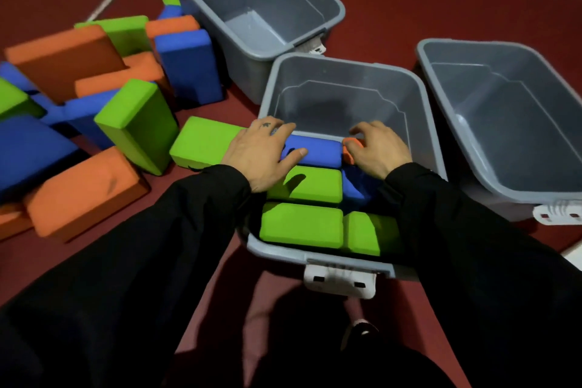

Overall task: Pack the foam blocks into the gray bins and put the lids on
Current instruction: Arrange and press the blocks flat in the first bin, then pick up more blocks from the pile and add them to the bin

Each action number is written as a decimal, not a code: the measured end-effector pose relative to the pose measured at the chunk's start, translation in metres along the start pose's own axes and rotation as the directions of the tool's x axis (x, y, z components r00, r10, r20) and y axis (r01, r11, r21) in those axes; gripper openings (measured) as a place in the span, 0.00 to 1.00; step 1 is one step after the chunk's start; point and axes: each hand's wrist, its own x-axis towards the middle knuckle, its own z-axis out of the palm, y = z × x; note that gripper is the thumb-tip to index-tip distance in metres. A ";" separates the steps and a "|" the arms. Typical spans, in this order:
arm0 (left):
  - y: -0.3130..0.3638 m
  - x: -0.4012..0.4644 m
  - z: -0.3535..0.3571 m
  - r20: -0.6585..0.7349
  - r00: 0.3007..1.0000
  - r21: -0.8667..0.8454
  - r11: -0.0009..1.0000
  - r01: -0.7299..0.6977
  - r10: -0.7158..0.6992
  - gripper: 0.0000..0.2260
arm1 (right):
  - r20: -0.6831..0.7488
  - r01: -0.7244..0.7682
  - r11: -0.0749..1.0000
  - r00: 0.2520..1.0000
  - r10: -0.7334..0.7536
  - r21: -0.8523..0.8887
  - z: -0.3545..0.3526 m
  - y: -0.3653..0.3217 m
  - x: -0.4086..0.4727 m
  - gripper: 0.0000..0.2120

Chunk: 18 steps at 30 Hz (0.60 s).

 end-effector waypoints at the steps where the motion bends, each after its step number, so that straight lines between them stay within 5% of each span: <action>1: -0.006 -0.006 -0.008 -0.012 1.000 -0.011 1.000 0.014 -0.014 0.30 | 0.004 0.009 1.000 1.000 -0.009 0.012 -0.003 -0.007 -0.002 0.17; 11: -0.083 -0.086 -0.077 -0.019 0.964 0.013 0.964 0.267 -0.267 0.24 | 0.067 0.359 0.931 0.930 -0.363 0.066 -0.013 -0.157 -0.016 0.13; 18: -0.175 -0.162 -0.086 -0.078 0.803 -0.141 0.804 0.578 -0.591 0.21 | 0.123 0.599 0.801 0.795 -0.594 -0.010 0.010 -0.265 -0.009 0.14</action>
